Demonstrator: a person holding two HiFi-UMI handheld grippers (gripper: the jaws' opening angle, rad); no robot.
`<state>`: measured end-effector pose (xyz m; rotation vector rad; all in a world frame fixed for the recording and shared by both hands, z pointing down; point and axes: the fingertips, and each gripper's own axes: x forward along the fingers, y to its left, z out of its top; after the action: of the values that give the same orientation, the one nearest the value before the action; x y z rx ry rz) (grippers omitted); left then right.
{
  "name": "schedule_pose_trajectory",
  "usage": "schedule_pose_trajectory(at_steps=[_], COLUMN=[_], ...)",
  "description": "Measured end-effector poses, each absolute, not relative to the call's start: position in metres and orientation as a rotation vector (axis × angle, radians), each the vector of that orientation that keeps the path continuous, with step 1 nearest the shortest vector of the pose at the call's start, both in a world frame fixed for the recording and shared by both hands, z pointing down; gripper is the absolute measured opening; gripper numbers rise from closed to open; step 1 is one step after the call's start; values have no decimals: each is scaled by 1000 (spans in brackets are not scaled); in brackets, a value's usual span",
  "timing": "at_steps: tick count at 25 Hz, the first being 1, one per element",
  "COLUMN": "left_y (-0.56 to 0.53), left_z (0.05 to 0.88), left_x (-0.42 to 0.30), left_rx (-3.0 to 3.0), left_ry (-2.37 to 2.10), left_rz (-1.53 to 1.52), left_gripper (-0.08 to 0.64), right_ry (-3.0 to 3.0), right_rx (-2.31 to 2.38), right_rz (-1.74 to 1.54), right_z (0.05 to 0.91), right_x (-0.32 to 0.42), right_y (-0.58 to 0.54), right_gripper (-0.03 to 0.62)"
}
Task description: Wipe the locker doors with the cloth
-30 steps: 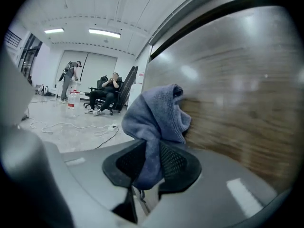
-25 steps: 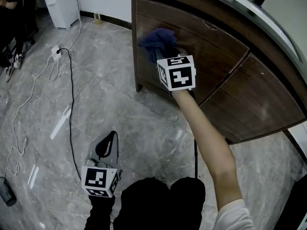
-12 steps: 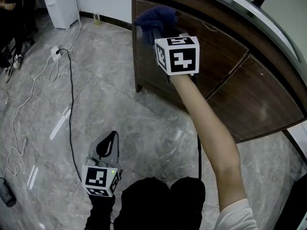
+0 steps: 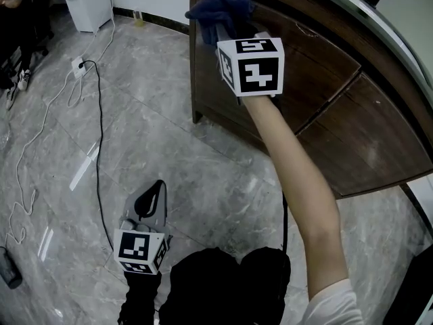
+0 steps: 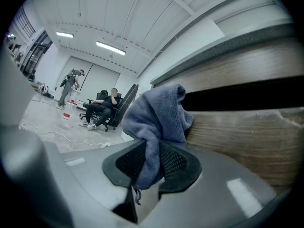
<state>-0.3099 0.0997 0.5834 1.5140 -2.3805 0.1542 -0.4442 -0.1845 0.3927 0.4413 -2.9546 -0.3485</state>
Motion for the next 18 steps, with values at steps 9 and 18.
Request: schedule_pose_trajectory(at_steps=[9,18], left_y=[97,98], left_z=[600,611], left_x=[-313,-319], left_rx=[1501,1477], left_ry=[-2356,-2342], left_rz=[162,168], left_gripper=[0,0], right_ry=[-2872,-2761], right_rx=[379,307], right_rz=[-312,-204], right_z=[479,574], right_x=[-454,-465], right_y=[-180,-169], right_gripper=[89,87])
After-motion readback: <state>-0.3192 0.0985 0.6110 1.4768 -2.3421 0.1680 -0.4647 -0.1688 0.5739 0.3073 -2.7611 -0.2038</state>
